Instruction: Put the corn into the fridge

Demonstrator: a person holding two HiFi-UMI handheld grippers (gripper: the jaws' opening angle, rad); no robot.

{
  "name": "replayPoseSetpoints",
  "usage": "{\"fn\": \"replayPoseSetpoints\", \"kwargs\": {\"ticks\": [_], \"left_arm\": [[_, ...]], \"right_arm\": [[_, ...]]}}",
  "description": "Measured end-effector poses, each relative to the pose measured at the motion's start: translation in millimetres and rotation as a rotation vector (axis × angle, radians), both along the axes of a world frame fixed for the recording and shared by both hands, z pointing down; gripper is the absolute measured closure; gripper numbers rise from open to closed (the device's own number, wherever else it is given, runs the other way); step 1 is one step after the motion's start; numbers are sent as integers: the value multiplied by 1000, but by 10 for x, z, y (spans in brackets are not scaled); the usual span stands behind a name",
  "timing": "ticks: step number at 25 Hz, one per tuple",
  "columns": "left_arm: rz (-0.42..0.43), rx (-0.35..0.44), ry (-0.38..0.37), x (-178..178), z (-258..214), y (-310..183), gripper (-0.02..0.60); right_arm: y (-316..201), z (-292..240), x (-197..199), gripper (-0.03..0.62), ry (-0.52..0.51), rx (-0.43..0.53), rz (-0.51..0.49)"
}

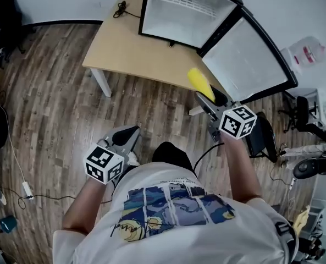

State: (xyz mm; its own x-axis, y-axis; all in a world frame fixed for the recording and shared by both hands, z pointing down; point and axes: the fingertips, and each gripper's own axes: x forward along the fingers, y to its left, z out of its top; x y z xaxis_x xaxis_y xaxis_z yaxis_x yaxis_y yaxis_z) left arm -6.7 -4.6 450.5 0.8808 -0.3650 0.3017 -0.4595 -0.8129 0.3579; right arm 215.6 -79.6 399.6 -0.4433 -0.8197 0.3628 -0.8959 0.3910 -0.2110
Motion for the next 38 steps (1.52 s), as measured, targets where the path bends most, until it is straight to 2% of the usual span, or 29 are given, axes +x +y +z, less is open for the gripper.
{"fn": "replayPoseSetpoints", "kwargs": {"ticks": [6, 17, 25, 34, 38], "left_arm": [[-108, 7, 16, -172, -11, -517, 572], [-325, 22, -56, -388, -160, -1617, 572], [-384, 21, -96, -221, -170, -2126, 572], [-486, 14, -103, -170, -143, -2523, 572], [-526, 11, -111, -145, -107, -2599, 572]], "right_arm": [[-951, -91, 122, 353, 72, 20, -17], [-2867, -371, 399, 353, 148, 102, -53], [-3886, -334, 481, 353, 211, 115, -68], [-4841, -176, 446, 353, 394, 122, -88], [-5126, -91, 403, 353, 512, 130, -84]]}}
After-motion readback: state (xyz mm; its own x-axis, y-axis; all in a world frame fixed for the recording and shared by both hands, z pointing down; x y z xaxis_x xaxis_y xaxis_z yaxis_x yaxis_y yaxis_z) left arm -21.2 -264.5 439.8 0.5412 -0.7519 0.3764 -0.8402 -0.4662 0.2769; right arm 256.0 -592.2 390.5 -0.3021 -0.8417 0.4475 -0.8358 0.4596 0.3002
